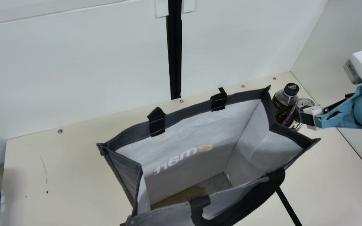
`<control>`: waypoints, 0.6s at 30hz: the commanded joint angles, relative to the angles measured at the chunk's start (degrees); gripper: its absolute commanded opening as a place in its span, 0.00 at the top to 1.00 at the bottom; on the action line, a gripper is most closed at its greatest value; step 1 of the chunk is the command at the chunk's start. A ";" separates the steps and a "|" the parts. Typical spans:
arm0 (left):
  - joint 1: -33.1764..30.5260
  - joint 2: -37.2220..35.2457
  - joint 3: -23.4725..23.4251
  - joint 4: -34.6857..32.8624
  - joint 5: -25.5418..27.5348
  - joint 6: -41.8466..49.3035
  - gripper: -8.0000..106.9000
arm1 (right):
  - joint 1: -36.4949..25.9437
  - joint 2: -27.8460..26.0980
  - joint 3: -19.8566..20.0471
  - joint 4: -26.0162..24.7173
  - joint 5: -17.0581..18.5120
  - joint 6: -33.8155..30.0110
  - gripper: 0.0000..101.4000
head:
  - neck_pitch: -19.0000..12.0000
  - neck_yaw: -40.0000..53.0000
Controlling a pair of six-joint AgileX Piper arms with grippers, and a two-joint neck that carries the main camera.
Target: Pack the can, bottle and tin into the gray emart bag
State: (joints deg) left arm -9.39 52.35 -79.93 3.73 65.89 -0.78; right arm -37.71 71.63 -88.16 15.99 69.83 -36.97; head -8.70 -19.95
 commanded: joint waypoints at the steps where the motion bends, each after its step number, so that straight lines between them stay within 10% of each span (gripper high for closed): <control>1: -2.56 1.33 -1.63 1.98 -0.25 -1.54 0.15 | 0.00 0.00 0.00 0.00 0.00 0.00 0.10 | -1.30 -0.05; 18: -20.07 10.96 -12.38 15.01 0.09 -12.10 0.15 | 0.00 0.00 0.00 0.00 0.00 0.00 0.10 | -1.30 -0.05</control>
State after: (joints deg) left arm -28.30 62.93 -91.77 18.44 65.86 -12.54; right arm -37.71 71.63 -88.16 15.99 69.83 -36.97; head -8.70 -19.86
